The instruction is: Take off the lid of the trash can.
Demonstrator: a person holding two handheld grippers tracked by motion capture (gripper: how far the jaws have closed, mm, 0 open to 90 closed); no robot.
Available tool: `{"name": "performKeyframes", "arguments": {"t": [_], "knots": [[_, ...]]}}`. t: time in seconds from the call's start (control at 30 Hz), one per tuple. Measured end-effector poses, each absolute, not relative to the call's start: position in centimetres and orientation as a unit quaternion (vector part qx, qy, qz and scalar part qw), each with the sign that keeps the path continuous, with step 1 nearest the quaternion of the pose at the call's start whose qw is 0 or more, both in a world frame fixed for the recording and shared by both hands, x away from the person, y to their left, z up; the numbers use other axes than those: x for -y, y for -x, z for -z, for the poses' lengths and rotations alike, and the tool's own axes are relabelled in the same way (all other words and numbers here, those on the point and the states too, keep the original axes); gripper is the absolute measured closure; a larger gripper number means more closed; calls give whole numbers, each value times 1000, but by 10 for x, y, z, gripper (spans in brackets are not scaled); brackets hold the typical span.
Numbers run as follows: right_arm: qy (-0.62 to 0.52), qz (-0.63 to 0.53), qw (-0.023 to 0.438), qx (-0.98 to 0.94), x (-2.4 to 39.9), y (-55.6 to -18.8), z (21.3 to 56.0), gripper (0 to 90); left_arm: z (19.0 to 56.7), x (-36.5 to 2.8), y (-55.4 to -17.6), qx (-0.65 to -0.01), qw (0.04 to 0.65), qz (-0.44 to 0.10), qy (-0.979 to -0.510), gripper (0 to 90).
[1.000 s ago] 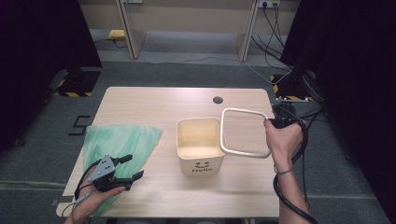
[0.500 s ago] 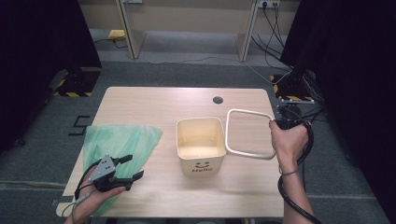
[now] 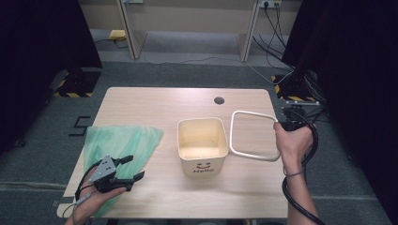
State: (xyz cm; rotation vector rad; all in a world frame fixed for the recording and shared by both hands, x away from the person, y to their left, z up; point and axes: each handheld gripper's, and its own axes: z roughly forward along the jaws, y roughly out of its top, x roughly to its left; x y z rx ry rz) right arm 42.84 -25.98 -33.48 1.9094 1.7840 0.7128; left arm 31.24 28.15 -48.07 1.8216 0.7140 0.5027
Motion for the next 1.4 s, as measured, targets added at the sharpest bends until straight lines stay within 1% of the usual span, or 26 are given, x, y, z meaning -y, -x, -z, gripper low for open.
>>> {"name": "performKeyframes", "arguments": {"t": [1.4], "knots": [[-703,-234,210,-638,280,-424,352,813,482,-282,-313,-302,531,-212,-763,231]]}}
